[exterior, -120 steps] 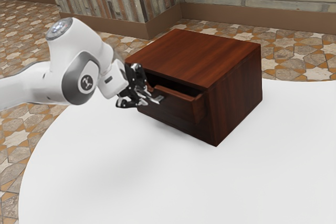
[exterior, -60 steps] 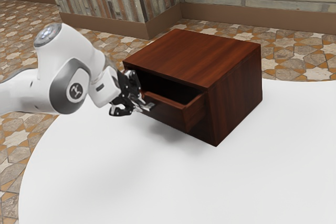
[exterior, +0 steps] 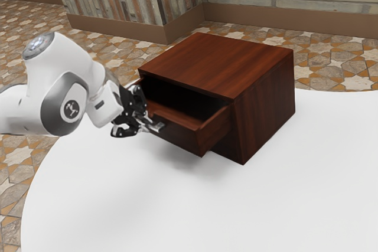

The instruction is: Pull the drawer handle with one arm to open the drawer

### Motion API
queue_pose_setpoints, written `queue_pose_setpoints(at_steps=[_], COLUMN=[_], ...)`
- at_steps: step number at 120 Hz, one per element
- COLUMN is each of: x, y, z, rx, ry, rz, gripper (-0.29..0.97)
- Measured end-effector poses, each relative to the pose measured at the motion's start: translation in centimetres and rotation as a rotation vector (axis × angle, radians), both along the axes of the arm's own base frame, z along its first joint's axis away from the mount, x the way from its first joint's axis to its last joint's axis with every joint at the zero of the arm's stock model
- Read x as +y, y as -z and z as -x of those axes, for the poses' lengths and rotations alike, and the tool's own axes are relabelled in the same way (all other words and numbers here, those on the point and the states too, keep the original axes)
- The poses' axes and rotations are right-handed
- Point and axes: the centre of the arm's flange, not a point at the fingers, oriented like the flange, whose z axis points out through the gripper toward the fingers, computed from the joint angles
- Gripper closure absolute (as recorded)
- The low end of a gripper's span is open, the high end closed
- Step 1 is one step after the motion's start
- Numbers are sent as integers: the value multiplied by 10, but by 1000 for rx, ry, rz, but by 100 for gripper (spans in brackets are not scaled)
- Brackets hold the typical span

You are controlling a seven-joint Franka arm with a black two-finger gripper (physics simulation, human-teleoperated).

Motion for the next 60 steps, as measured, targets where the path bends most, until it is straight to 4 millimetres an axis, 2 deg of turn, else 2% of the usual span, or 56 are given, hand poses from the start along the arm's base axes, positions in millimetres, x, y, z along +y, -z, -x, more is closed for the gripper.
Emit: queue_pose_setpoints(at_steps=[26, 60], x=[1, 6], y=[-2, -4], z=[18, 30], rx=[-2, -5], ry=[-7, -21], rz=[-1, 3], gripper=[66, 67])
